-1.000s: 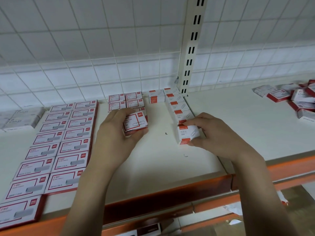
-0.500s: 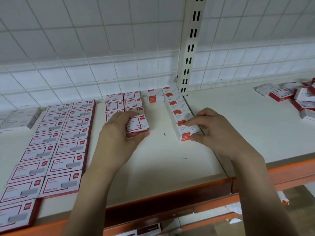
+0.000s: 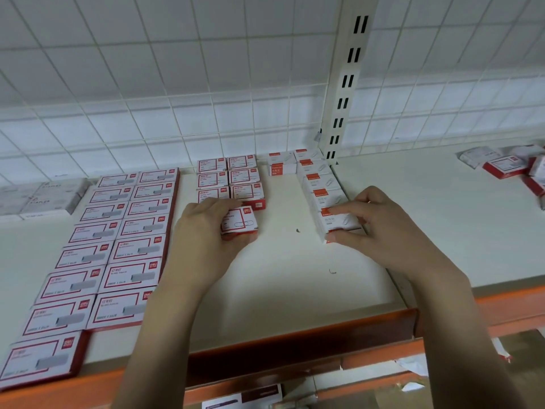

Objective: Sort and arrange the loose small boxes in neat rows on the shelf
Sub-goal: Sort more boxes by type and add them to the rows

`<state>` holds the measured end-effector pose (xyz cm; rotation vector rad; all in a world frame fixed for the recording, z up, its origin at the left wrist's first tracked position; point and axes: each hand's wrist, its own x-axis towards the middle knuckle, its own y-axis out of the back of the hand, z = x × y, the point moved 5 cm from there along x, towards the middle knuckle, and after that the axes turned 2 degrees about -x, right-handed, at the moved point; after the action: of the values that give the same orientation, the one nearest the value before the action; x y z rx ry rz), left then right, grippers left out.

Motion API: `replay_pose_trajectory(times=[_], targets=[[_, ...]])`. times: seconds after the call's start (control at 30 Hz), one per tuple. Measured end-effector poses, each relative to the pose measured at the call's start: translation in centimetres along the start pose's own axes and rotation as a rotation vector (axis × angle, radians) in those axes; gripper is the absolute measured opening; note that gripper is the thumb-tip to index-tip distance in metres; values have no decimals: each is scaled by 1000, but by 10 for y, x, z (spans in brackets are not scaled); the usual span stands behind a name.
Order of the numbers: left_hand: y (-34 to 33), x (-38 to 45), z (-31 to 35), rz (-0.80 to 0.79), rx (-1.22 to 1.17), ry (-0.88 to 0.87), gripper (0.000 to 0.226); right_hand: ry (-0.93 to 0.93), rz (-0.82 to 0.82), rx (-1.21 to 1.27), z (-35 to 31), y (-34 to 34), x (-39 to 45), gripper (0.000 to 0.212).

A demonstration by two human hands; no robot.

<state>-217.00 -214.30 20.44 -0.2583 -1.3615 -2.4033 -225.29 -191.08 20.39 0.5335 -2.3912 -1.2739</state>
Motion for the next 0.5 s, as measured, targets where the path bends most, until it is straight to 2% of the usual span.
replay_pose_trajectory(times=[0.27, 0.5], targets=[[10, -7, -13, -31, -43, 93, 55, -24, 28, -34, -4, -2, 0, 40], [12, -8, -19, -56, 108, 29, 43, -11, 23, -68, -7, -3, 0, 39]])
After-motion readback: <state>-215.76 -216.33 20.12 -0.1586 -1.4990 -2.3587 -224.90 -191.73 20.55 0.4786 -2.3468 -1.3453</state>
